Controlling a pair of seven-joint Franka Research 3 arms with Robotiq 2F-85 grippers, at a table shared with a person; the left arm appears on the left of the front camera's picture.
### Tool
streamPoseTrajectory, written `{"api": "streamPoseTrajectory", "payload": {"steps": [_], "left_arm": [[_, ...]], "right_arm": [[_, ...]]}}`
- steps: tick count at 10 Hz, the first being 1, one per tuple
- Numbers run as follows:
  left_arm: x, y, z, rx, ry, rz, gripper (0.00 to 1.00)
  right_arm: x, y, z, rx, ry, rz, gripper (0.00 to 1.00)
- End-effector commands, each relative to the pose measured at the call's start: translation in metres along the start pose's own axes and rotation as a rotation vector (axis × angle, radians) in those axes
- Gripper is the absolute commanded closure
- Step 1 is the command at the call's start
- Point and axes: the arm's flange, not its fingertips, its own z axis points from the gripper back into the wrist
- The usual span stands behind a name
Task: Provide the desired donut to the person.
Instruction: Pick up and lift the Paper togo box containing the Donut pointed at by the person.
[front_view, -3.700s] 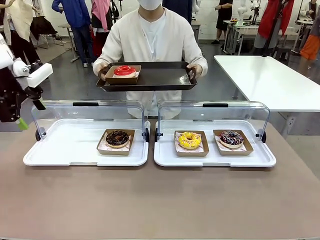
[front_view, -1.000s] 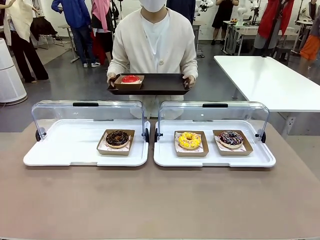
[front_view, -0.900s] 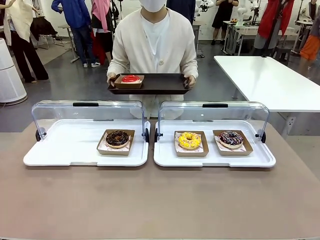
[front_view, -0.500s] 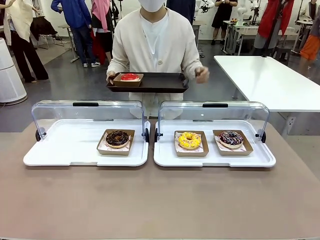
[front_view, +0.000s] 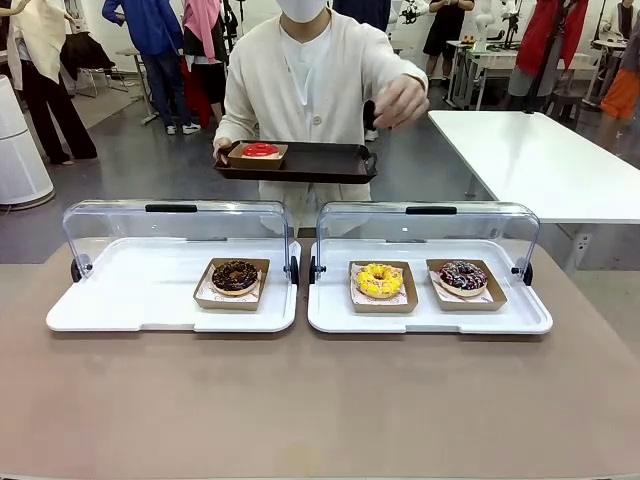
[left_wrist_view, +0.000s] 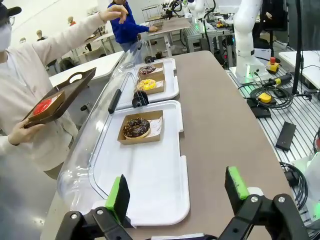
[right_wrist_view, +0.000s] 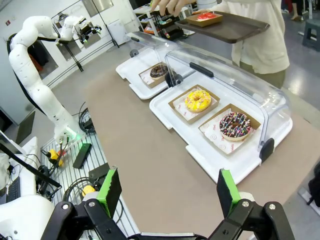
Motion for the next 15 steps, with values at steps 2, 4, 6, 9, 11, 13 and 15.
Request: {"api": "streamPoseTrajectory", "payload": {"steps": [2, 4, 6, 9, 11, 13, 15], "left_arm": [[0.002, -0.001, 0.002, 0.004, 0.002, 0.015, 0.00], [0.002, -0.001, 0.002, 0.004, 0.002, 0.015, 0.00], [0.002, -0.001, 0.002, 0.004, 0.002, 0.015, 0.00], [0.002, -0.001, 0.002, 0.004, 0.002, 0.015, 0.00], [0.002, -0.001, 0.002, 0.004, 0.002, 0.015, 0.00], [0.002, -0.001, 0.002, 0.004, 0.002, 0.015, 0.00], [0.002, -0.001, 0.002, 0.004, 0.002, 0.015, 0.00]], "right_arm": [[0.000, -0.001, -0.001, 0.008, -0.020, 0.012, 0.00], [0.000, -0.001, -0.001, 0.008, -0.020, 0.012, 0.00], [0.000, -0.001, -0.001, 0.008, -0.020, 0.012, 0.00], [0.000, -0.001, -0.001, 0.008, -0.020, 0.012, 0.00], [0.000, -0.001, -0.001, 0.008, -0.020, 0.012, 0.00], [0.000, -0.001, -0.001, 0.008, -0.020, 0.012, 0.00], [0.019, 0.019, -0.026, -0.001, 0.137, 0.083, 0.00]]}}
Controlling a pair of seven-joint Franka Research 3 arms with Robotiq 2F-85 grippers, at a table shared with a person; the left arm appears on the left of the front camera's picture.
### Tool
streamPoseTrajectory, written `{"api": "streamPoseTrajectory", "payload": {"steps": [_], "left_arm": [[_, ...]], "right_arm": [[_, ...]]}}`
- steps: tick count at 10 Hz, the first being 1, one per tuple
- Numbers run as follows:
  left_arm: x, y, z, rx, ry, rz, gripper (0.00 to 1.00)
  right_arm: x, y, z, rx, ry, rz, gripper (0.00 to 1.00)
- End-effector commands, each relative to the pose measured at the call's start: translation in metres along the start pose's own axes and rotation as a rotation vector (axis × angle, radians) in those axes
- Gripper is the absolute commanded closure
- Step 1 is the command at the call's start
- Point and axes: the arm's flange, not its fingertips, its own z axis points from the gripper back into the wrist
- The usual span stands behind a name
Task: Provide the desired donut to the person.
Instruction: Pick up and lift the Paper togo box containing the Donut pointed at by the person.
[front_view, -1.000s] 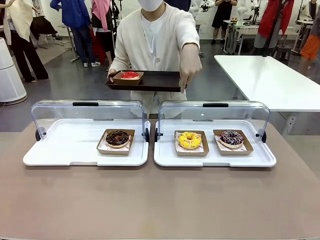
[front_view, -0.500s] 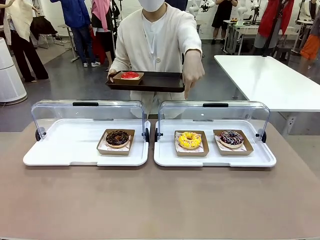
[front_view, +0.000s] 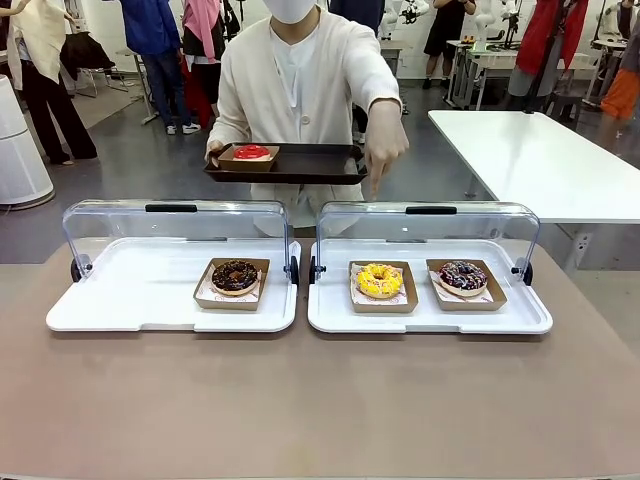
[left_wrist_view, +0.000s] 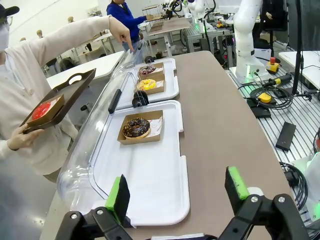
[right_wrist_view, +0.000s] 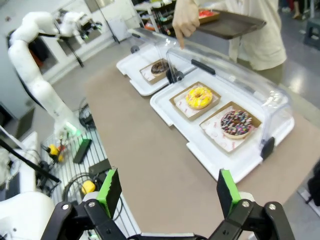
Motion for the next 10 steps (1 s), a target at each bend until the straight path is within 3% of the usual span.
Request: {"api": "streamPoseTrajectory", "payload": {"steps": [1, 3, 6, 8, 10], "left_arm": [[0.002, -0.001, 0.002, 0.004, 0.002, 0.015, 0.00], [0.002, -0.001, 0.002, 0.004, 0.002, 0.015, 0.00], [0.002, -0.001, 0.002, 0.004, 0.002, 0.015, 0.00], [0.002, -0.001, 0.002, 0.004, 0.002, 0.015, 0.00], [0.002, -0.001, 0.002, 0.004, 0.002, 0.015, 0.00]], "right_arm": [[0.040, 0.030, -0.045, -0.013, 0.209, 0.098, 0.00], [0.096, 0.060, -0.112, -0.013, 0.468, 0.169, 0.00], [0.122, 0.091, -0.218, -0.104, 0.728, 0.288, 0.00], [0.113, 0.112, -0.282, -0.153, 0.814, 0.357, 0.00], [0.102, 0.115, -0.319, -0.195, 0.848, 0.418, 0.00]]}}
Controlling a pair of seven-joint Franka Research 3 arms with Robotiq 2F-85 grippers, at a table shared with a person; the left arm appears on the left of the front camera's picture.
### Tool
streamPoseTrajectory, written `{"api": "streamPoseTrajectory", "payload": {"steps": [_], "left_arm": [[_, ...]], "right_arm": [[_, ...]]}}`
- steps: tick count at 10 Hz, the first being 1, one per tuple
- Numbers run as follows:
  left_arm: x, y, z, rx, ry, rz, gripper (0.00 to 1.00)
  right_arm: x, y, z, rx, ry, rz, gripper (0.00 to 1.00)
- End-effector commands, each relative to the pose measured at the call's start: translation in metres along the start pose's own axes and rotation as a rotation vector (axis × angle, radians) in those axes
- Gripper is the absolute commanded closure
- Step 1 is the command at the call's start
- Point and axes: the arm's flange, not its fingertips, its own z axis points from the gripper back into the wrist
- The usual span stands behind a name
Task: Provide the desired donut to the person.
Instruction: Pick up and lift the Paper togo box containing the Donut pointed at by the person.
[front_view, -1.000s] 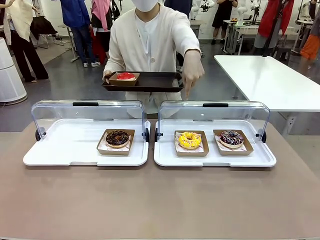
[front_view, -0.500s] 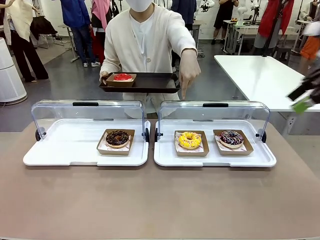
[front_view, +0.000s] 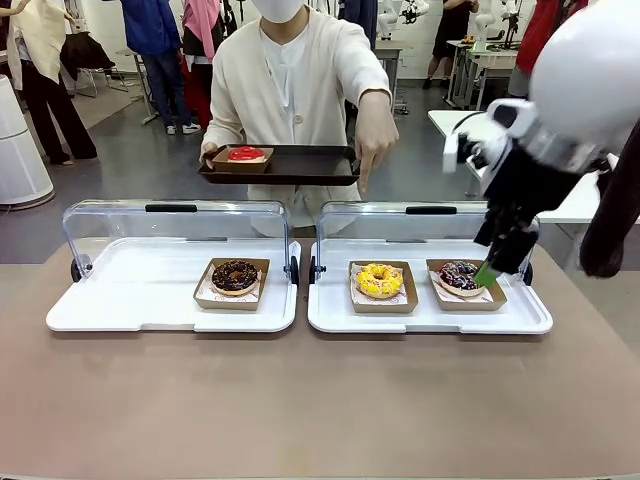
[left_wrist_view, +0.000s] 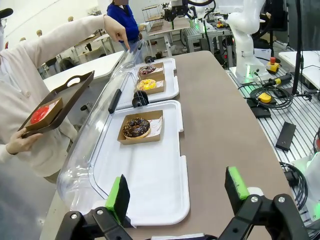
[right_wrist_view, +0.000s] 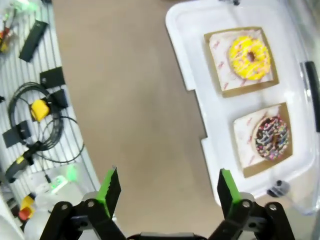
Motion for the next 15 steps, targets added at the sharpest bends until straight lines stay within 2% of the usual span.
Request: {"api": "streamPoseTrajectory", "payload": {"steps": [1, 12, 13, 15], "left_arm": [[0.002, -0.001, 0.001, 0.004, 0.001, 0.015, 0.00], [0.002, -0.001, 0.001, 0.004, 0.001, 0.015, 0.00], [0.002, -0.001, 0.001, 0.004, 0.001, 0.015, 0.00], [0.002, -0.001, 0.001, 0.004, 0.001, 0.015, 0.00]], "right_arm": [[0.004, -0.004, -0.021, -0.044, 0.041, -0.013, 0.00], [0.006, 0.001, -0.015, -0.018, 0.021, 0.013, 0.00], [0.004, -0.001, -0.015, -0.015, -0.005, 0.029, 0.00], [0.048, -0.005, -0.050, -0.014, 0.096, 0.119, 0.00]]}}
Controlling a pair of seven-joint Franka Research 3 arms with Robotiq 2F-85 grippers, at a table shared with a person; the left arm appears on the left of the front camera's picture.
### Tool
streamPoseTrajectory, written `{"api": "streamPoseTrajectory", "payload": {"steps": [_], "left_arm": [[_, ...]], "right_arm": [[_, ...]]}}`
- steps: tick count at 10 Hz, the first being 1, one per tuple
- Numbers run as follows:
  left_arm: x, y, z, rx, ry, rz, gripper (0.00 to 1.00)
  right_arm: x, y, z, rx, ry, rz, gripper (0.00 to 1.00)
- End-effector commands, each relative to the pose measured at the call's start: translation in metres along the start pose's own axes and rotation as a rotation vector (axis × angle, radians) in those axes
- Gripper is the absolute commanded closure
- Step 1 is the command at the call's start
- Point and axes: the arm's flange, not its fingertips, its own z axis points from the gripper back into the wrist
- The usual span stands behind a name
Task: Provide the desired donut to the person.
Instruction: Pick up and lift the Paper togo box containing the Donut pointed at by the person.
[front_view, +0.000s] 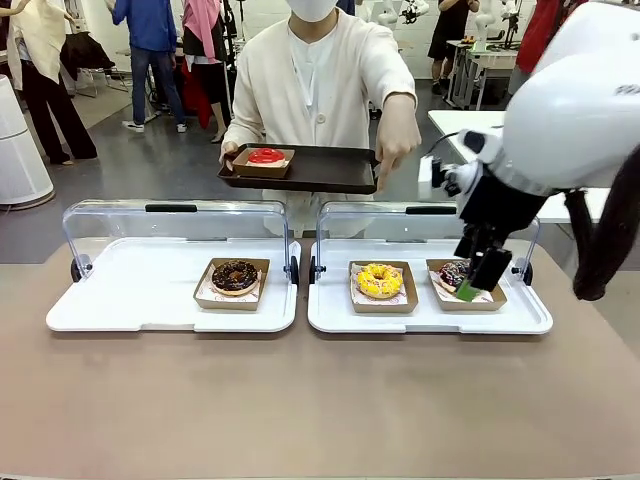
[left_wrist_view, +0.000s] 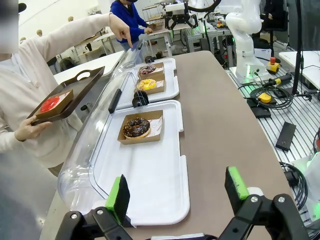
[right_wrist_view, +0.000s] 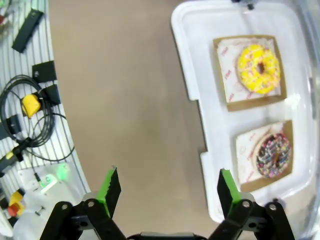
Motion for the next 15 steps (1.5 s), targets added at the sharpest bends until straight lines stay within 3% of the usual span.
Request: {"api": "streamPoseTrajectory", "payload": {"steps": [1, 5, 9, 10, 15], "left_arm": [[0.002, -0.001, 0.001, 0.003, 0.001, 0.014, 0.00], [0.002, -0.001, 0.001, 0.003, 0.001, 0.014, 0.00], [0.002, -0.001, 0.001, 0.003, 0.001, 0.014, 0.00], [0.002, -0.001, 0.001, 0.003, 0.001, 0.014, 0.00], [0.002, -0.001, 0.001, 0.003, 0.001, 0.014, 0.00]], "right_arm": [[0.044, -0.016, -0.030, -0.014, 0.077, 0.054, 0.00], [0.093, -0.040, -0.078, -0.060, 0.039, 0.128, 0.00], [0.114, -0.069, -0.105, 0.026, 0.056, 0.134, 0.00], [0.103, -0.059, -0.096, -0.007, 0.019, 0.122, 0.00], [0.103, -0.059, -0.096, -0.007, 0.019, 0.122, 0.00]]}}
